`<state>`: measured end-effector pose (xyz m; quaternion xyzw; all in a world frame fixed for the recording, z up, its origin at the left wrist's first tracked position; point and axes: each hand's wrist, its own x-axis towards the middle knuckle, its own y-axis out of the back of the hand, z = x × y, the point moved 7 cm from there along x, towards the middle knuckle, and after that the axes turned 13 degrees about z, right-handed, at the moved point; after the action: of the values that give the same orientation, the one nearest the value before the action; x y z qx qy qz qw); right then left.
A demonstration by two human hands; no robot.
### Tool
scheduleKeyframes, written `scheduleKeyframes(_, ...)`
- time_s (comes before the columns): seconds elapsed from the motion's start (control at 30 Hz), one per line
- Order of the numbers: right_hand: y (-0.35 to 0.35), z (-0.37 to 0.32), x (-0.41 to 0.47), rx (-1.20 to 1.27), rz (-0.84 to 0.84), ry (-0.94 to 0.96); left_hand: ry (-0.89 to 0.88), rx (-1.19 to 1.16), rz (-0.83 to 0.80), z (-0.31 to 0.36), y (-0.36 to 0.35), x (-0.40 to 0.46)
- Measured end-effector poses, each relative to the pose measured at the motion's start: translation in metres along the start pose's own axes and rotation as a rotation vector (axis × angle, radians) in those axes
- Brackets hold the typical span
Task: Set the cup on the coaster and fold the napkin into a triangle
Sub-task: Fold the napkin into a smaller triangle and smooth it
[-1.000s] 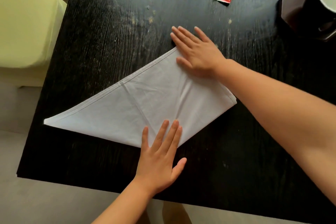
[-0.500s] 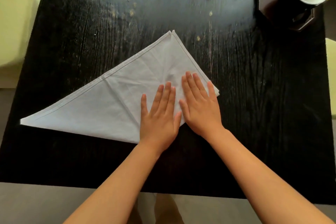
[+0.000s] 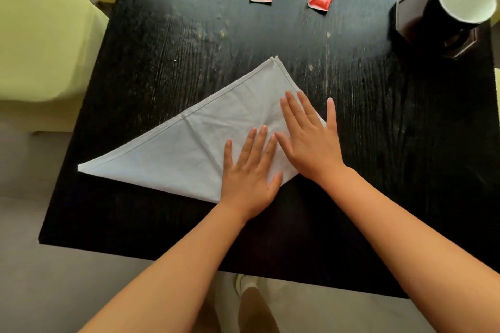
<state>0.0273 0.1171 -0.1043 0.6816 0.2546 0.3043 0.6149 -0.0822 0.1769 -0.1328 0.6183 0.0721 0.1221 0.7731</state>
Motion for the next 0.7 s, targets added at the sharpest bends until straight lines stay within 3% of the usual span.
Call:
scheduleKeyframes(0.2,-0.03,-0.01,0.038,0.064,-0.081,0.026,-0.005,0.014,0.04,-0.004,0.005,-0.001)
scheduleKeyframes(0.33,-0.031,-0.006,0.036,0.072,-0.066,0.021,0.037,0.012,-0.011,-0.045,0.014,-0.05)
scheduleKeyframes(0.53,-0.03,-0.008,0.036,0.06,-0.135,-0.011,0.498,0.11,-0.021,-0.164,0.04,-0.13)
scheduleKeyframes(0.7,-0.03,-0.008,0.037,0.047,-0.165,-0.018,0.711,0.053,0.085,-0.207,0.065,-0.123)
